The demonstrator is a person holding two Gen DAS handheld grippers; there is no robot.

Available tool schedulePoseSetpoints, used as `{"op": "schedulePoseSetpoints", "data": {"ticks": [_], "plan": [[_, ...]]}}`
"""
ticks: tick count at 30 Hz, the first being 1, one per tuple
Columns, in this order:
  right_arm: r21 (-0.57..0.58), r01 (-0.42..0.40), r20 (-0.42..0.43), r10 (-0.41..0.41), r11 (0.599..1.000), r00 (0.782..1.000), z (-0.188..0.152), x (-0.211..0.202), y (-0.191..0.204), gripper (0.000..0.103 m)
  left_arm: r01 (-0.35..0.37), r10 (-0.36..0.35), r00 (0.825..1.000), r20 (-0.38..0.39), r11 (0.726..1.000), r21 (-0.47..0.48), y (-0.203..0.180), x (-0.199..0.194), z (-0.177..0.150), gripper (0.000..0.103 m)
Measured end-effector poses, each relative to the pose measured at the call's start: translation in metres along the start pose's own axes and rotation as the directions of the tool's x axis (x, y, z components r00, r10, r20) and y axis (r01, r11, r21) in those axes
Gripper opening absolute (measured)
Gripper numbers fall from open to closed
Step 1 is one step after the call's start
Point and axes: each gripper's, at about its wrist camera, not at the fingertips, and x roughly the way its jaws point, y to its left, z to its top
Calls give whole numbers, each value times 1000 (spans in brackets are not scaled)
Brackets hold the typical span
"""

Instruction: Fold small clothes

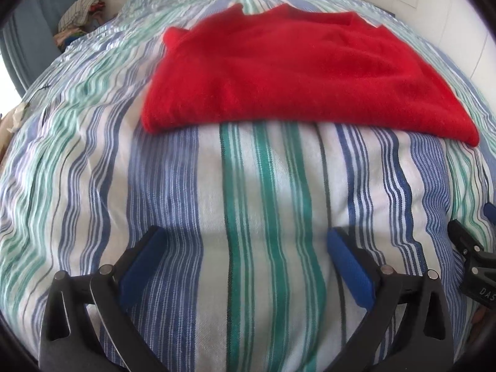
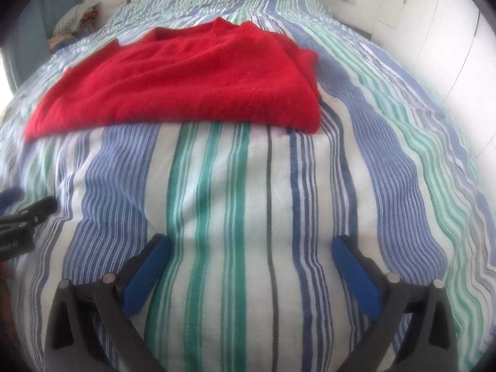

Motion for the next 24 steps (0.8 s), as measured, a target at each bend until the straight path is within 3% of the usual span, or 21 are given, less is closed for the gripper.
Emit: {"op": "schedulePoseSetpoints", "data": {"ticks": [6,24], "plan": [[-9,10,-7,-10,1000,1000,1,2,3,103,-33,33,999,-5,999,27,-6,1,1,102],[-27,31,-21,-31,999,999,2,4,6,103,-43,44,999,-13,998,35,-11,0,2,102]]}}
